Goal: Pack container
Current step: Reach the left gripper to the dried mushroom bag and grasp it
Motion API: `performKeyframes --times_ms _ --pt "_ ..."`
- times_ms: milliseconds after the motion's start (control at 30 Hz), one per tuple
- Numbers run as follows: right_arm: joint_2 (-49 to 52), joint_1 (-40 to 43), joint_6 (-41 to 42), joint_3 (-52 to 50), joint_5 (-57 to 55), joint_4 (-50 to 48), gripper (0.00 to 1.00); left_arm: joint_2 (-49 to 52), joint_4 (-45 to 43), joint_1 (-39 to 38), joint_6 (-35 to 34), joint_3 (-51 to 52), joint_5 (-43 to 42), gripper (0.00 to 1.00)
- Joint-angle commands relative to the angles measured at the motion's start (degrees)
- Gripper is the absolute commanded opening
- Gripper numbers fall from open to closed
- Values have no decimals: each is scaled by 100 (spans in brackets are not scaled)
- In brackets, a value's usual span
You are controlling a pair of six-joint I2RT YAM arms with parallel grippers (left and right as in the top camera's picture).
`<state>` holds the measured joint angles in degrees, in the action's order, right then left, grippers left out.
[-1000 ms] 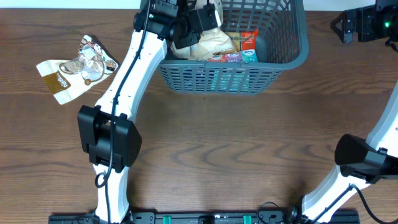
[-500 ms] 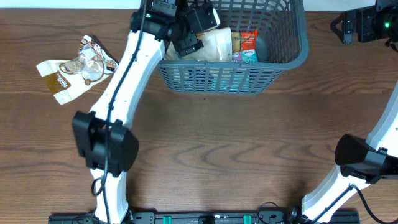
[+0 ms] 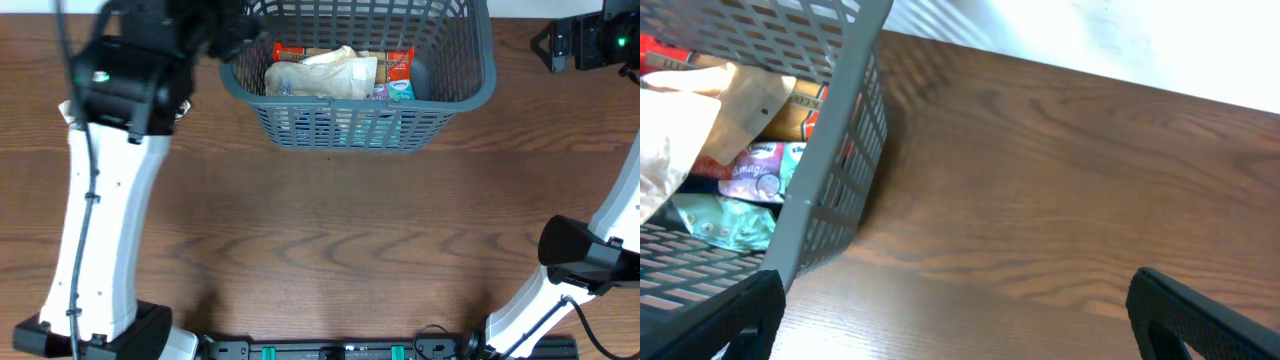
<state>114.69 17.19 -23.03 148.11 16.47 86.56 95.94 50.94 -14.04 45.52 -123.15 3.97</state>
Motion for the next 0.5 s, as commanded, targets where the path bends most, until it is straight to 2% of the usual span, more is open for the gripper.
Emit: performKeyframes --times_ms 0,167,367,467 --pt "20 39 -17 -7 4 50 99 240 538 590 -581 46 328 99" --pt "20 39 24 -7 7 42 99 654 1097 1600 -363 46 -63 99" --pt "20 39 72 -7 4 48 99 1397 815 2551 -35 46 -966 99" --pt "20 39 125 -7 4 48 99 1840 649 2791 551 46 -1021 99"
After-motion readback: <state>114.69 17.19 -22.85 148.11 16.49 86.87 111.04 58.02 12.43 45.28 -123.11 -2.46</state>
